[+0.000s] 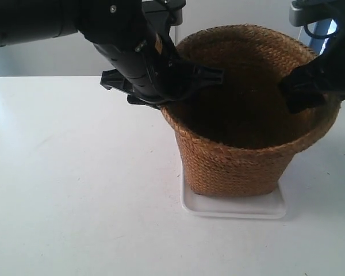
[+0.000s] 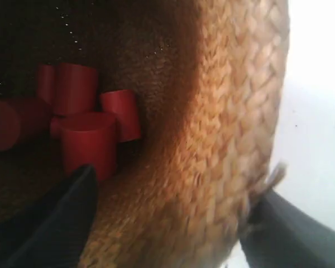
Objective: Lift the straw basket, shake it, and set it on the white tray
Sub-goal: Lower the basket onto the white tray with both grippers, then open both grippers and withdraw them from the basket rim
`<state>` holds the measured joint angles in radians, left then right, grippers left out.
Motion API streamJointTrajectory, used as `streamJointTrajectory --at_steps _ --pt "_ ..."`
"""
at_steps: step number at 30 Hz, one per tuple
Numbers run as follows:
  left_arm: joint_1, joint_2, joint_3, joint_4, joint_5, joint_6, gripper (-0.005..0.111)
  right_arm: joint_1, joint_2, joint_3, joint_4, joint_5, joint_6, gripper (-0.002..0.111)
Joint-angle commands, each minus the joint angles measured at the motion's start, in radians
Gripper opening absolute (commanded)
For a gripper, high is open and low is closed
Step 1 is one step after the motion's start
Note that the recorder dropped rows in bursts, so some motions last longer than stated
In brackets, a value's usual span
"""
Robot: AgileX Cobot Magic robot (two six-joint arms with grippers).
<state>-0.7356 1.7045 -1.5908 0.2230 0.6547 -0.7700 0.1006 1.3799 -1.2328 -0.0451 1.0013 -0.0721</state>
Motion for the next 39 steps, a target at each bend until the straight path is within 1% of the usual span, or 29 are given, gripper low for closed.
streamJointTrajectory --at_steps 1,8,15,24,27,29,30,31,32,33,34,35,36,37,38,39 --pt "-0.004 -0.005 -0.01 0.012 0.003 0.01 0.078 -0.003 -0.006 -0.005 0.002 -0.023 -0.005 0.067" --pt "-0.004 -0.033 -0.01 0.045 0.003 0.01 0.078 -0.003 -0.07 -0.005 -0.023 -0.072 0.005 0.067" --pt "-0.004 -0.106 -0.01 0.119 0.036 0.011 0.078 -0.003 -0.186 -0.005 -0.044 -0.09 0.034 0.067" --pt "-0.005 -0.197 -0.01 0.121 0.076 0.122 0.078 -0.003 -0.333 -0.003 -0.033 -0.092 0.051 0.067" --pt "-0.005 -0.221 -0.005 0.121 0.079 0.195 0.077 -0.003 -0.38 -0.001 -0.031 -0.088 0.051 0.065" --pt "-0.005 -0.248 0.018 0.121 0.072 0.241 0.068 -0.003 -0.425 0.001 -0.029 -0.072 0.051 0.061" --pt "-0.005 -0.266 0.038 0.121 0.07 0.263 0.056 -0.003 -0.452 0.001 -0.022 -0.06 0.051 0.057" --pt "-0.005 -0.277 0.054 0.121 0.067 0.276 0.049 -0.003 -0.462 0.001 -0.017 -0.054 0.051 0.056" --pt "-0.005 -0.296 0.09 0.123 0.045 0.287 0.032 -0.003 -0.485 0.001 -0.004 -0.036 0.051 0.05" --pt "-0.005 -0.309 0.114 0.123 0.018 0.308 0.023 -0.003 -0.494 0.001 -0.002 -0.028 0.049 0.047" --pt "-0.005 -0.337 0.168 0.126 -0.065 0.337 0.005 -0.003 -0.524 0.005 -0.002 -0.016 0.035 0.037" --pt "-0.005 -0.357 0.197 0.126 -0.129 0.341 0.0 -0.003 -0.539 0.012 -0.002 -0.021 0.022 0.032" --pt "-0.005 -0.391 0.246 0.126 -0.247 0.341 0.0 -0.003 -0.582 0.041 0.0 -0.059 -0.002 0.019" --pt "-0.005 -0.419 0.285 0.126 -0.334 0.341 0.0 -0.003 -0.616 0.072 0.0 -0.091 -0.014 0.009" --pt "-0.005 -0.438 0.31 0.126 -0.385 0.341 0.0 -0.003 -0.645 0.1 0.0 -0.111 -0.014 0.002" --pt "-0.005 -0.451 0.343 0.134 -0.425 0.341 0.0 -0.003 -0.675 0.134 0.0 -0.123 -0.014 0.0"
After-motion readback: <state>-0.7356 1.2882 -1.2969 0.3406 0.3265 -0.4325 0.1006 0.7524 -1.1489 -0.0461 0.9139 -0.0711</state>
